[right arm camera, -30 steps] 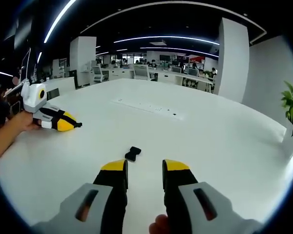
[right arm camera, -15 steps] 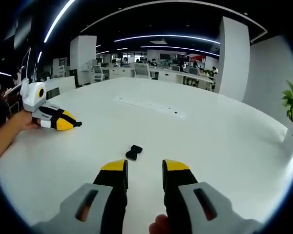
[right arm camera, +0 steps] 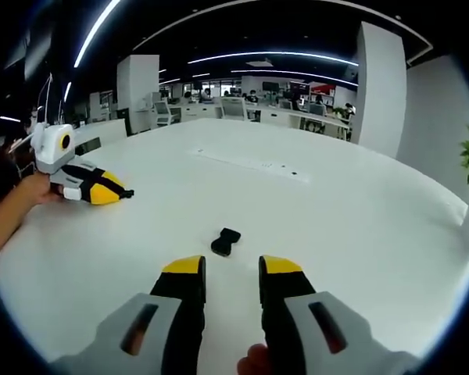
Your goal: Snap the two parts of the plastic buckle together until the buckle closes and remains connected.
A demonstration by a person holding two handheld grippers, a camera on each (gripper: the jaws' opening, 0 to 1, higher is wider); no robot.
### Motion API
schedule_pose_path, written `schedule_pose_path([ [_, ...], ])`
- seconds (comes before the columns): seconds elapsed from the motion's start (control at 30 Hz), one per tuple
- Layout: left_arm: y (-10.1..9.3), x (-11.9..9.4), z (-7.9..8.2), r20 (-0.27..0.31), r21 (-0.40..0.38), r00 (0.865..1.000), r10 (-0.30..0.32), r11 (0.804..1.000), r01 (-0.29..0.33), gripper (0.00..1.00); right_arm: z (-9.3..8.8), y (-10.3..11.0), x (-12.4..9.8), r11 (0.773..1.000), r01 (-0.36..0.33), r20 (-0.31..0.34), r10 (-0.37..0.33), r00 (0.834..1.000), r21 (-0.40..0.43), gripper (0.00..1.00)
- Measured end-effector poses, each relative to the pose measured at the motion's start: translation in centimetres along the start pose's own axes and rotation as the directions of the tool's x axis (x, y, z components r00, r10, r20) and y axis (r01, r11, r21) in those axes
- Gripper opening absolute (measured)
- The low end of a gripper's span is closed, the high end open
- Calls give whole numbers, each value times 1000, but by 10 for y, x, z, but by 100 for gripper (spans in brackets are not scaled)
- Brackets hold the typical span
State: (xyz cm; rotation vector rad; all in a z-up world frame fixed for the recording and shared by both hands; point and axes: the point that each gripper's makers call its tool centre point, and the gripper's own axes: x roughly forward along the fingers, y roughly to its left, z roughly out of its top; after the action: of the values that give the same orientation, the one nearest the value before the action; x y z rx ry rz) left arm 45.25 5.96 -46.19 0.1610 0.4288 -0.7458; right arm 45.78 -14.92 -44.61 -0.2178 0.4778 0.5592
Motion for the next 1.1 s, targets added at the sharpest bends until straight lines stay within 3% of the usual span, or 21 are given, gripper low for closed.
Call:
schedule_pose_path([
  [0.57,0,-1,0,-2,11,1000,-1,1000,1,12,-4,14,12,1000,-21,-6,21,1000,7,25],
  [1.1,-1,-1,1,-4,14,1000,1,1000,-1,12,2,7,19,1000,17,27,-18,999,25,21],
])
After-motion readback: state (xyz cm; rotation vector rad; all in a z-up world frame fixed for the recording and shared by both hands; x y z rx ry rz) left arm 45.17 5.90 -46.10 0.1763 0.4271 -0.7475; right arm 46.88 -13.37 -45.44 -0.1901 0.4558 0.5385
